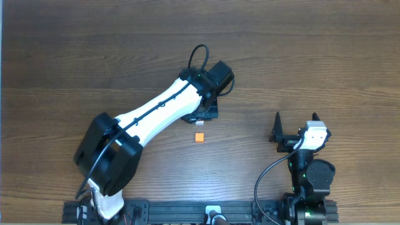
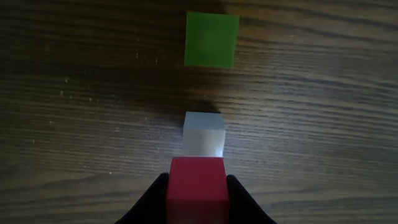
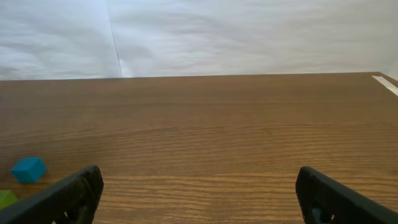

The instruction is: Stack Cubes

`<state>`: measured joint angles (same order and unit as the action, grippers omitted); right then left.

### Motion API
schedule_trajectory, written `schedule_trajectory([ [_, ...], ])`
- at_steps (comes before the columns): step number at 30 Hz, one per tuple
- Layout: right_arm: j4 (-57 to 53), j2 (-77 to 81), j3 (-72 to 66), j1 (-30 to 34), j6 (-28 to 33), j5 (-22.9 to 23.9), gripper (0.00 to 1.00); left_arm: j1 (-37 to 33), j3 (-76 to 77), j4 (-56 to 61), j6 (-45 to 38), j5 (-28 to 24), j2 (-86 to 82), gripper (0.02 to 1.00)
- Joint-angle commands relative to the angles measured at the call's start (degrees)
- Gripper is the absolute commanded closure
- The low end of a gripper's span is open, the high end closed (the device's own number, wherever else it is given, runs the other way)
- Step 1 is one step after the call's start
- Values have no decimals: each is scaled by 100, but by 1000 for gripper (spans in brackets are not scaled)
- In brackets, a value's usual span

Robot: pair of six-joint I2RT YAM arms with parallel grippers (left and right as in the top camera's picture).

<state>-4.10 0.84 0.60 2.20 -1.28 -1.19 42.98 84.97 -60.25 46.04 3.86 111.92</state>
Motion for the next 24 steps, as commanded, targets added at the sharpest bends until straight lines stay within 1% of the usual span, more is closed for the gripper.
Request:
schedule_trajectory([
  [1, -7, -50, -31, -37, 7, -48, 9, 4, 96, 26, -87, -13, 125, 980],
  [24, -7, -50, -31, -37, 7, -48, 9, 2, 42, 177, -216, -9, 254, 980],
])
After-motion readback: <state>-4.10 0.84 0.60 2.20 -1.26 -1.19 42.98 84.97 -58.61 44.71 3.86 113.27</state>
